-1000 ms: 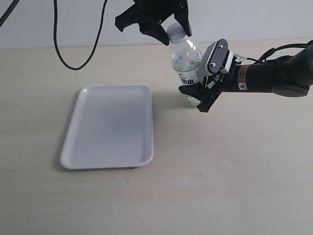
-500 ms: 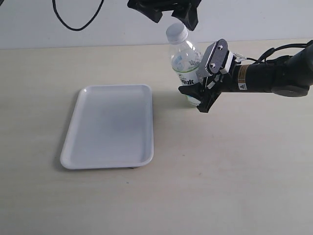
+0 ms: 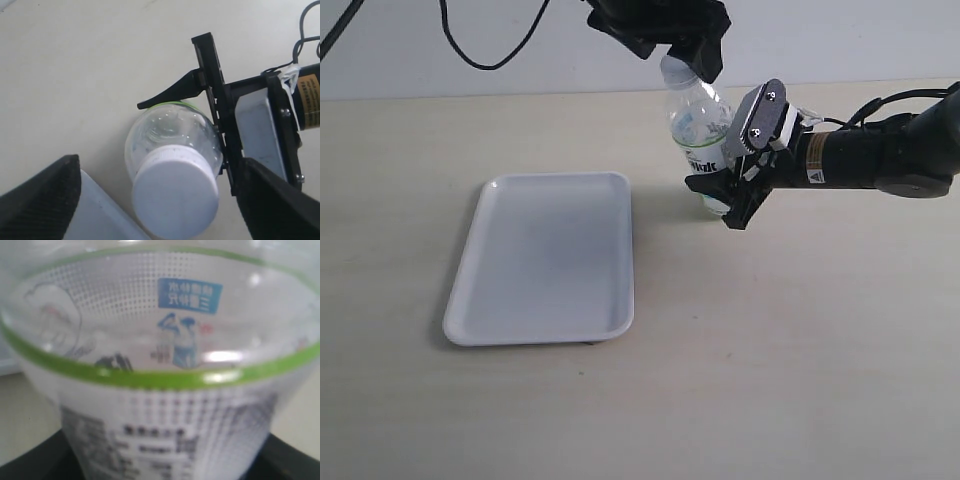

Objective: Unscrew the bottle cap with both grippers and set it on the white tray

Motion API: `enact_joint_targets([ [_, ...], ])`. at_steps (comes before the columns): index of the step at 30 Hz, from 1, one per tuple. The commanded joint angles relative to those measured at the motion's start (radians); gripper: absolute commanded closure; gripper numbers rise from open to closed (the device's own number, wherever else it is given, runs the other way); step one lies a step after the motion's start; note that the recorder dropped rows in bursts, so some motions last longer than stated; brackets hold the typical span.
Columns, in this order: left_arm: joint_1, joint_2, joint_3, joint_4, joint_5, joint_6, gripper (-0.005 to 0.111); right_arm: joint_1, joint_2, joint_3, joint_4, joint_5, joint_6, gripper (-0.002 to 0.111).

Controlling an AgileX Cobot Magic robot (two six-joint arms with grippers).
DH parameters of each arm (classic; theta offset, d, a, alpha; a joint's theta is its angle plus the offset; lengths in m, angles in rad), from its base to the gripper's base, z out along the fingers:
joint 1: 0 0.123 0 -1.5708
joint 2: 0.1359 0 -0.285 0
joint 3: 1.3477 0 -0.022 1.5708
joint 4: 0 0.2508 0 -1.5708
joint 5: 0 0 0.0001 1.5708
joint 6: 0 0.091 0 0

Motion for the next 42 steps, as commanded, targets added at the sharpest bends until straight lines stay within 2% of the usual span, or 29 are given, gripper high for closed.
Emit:
enact_joint_targets([
  [1,-0.001,-0.006,-0.005,-0.013,-0.015,0.005,0.026,0.002,0.002,0.004,-0.031,0.044,0.003,0.108],
  [10,-0.001,-0.006,-0.005,-0.015,-0.008,0.001,0.028,0.002,0.002,0.004,-0.031,0.044,0.003,0.108],
  [16,-0.001,-0.006,-0.005,-0.015,0.025,0.001,0.053,0.002,0.002,0.004,-0.029,0.044,0.004,0.108],
  [22,-0.001,-0.006,-0.005,-0.015,0.031,-0.003,0.072,0.002,0.002,0.004,-0.029,0.044,0.004,0.108],
  [29,-0.001,-0.006,-0.005,-0.015,0.034,-0.003,0.107,0.002,0.002,0.004,-0.029,0.039,0.004,0.108],
  [34,-0.001,-0.006,-0.005,-0.015,0.034,-0.018,0.107,0.002,0.002,0.004,-0.029,0.039,0.004,0.108],
  [37,-0.001,-0.006,-0.005,-0.015,0.034,-0.105,0.107,0.002,0.002,0.004,-0.029,0.039,0.004,0.108],
  [42,-0.001,-0.006,-0.005,-0.015,0.04,-0.351,0.107,0.002,0.002,0.004,-0.027,0.041,0.004,0.108],
])
